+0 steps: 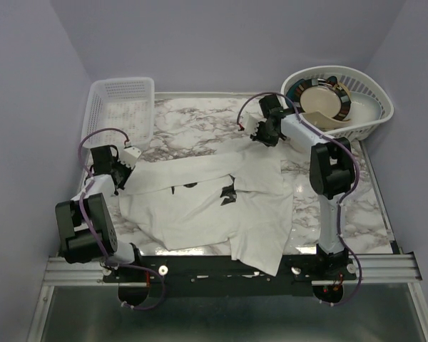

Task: Roll the t-shirts
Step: Fold the T-shirt at the center of the board.

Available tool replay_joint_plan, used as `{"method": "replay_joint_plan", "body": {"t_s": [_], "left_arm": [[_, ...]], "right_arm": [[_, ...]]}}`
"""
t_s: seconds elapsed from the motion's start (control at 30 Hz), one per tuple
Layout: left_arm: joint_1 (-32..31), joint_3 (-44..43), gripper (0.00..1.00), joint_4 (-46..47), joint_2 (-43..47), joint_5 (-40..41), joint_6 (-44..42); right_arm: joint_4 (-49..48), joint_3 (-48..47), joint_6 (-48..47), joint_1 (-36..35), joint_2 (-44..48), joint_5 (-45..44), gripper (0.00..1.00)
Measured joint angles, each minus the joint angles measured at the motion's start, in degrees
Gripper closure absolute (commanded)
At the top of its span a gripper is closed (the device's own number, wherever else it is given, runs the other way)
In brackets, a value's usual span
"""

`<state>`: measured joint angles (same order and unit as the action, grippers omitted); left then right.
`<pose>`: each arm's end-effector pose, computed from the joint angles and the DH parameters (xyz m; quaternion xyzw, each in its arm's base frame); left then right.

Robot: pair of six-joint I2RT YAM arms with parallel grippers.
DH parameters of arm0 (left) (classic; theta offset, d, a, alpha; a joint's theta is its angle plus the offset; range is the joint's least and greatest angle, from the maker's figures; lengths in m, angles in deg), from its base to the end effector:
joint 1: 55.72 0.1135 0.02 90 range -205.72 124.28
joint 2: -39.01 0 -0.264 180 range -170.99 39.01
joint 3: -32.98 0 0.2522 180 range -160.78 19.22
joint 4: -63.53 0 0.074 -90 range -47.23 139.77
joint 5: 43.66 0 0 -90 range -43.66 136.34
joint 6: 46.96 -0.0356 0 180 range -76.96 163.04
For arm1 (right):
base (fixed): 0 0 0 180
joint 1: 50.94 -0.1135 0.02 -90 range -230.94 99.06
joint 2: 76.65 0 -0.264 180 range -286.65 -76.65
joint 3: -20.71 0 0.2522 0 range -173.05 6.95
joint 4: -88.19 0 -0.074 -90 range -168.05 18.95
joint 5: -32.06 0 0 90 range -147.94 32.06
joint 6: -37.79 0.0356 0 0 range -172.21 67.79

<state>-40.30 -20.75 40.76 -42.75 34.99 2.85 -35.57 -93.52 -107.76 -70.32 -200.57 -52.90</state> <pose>0.2656 0.0660 0.1719 0.2335 0.9085 0.0733 0.3387 0.4334 0.1558 0.1902 -0.6016 0.7700 -0.0238 0.2114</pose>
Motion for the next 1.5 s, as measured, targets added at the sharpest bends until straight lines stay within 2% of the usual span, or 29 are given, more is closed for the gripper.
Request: {"method": "replay_joint_plan", "body": {"t_s": [0.3, 0.67, 0.8, 0.87, 0.97, 1.03, 1.23, 1.5], "left_arm": [[0.00, 0.04, 1.00, 6.01, -6.10, 2.91, -6.40], [0.48, -3.28, 1.00, 6.99, -9.53, 3.63, -9.35], [2.49, -5.92, 1.00, 1.57, -6.21, 2.95, -8.00], [3.15, -6.58, 1.00, -0.72, -1.84, 1.22, -7.72], [2.36, -6.64, 1.00, -2.56, 4.74, -2.64, -7.56], [1.16, -6.73, 1.00, -3.50, 5.14, -4.00, -7.54], [-2.60, -5.73, 1.00, -5.03, -2.99, -5.11, -8.04], [-2.78, -7.74, 1.00, -1.62, -11.28, -3.76, -12.22]], "right_arm": [[-5.09, -0.04, -5.70, 0.02, -2.25, -6.73, 0.78], [-3.58, -6.64, -7.52, 0.02, -7.45, -8.66, 0.78], [-2.99, -7.91, -6.97, 0.00, -7.08, -8.55, 0.79], [-2.36, -7.69, -6.82, 0.00, -6.05, -8.31, 0.81], [-1.64, -5.49, -7.06, 0.00, -3.39, -7.17, 0.83], [-0.04, -3.56, -7.80, 0.00, -1.16, -5.84, 0.84], [4.83, -1.51, -11.96, 0.00, -0.28, -4.35, 0.85], [8.28, -3.67, -14.56, 0.00, -5.31, -6.32, 0.86]]}}
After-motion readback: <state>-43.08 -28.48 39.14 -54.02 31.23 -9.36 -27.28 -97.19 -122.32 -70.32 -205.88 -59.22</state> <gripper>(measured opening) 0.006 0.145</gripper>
